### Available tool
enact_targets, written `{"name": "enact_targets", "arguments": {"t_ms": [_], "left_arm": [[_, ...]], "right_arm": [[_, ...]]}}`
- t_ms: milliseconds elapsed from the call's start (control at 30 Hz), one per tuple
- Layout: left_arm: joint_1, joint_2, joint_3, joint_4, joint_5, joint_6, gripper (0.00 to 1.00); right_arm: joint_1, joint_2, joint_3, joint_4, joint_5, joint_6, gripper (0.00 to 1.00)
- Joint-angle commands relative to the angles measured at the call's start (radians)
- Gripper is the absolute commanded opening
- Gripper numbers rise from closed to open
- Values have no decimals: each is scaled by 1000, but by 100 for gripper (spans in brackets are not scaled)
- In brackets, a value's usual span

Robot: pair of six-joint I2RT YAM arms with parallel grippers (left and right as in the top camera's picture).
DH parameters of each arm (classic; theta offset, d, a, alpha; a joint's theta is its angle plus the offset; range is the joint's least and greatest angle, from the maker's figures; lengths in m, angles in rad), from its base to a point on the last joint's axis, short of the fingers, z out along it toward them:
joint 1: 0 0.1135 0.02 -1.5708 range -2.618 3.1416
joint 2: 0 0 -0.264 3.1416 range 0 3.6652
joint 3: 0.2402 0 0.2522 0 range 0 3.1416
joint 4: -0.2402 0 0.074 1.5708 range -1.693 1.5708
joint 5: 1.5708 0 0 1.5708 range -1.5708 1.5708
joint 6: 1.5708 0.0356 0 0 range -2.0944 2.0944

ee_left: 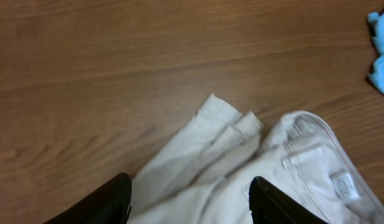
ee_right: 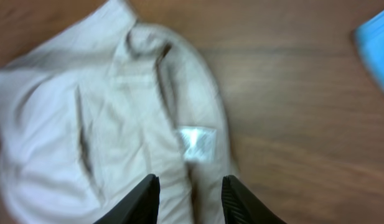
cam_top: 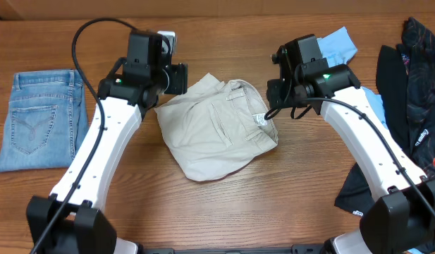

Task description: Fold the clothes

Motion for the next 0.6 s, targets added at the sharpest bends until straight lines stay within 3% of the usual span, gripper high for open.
{"name": "enact_targets", "arguments": {"t_ms": [0, 133, 367, 567], "left_arm": [[0, 112, -6, 55, -19, 71, 63], [3, 227, -6, 68, -15, 71, 61], [8, 378, -6, -39, -20, 71, 59], [8, 433, -7, -203, -18, 39, 47]], "right_arm": [[3, 35, -45, -23, -152, 7, 36], [14, 41, -119, -19, -215, 2, 36], [55, 43, -256, 53, -287, -69, 36], [55, 99, -371, 188, -253, -69, 36]]}}
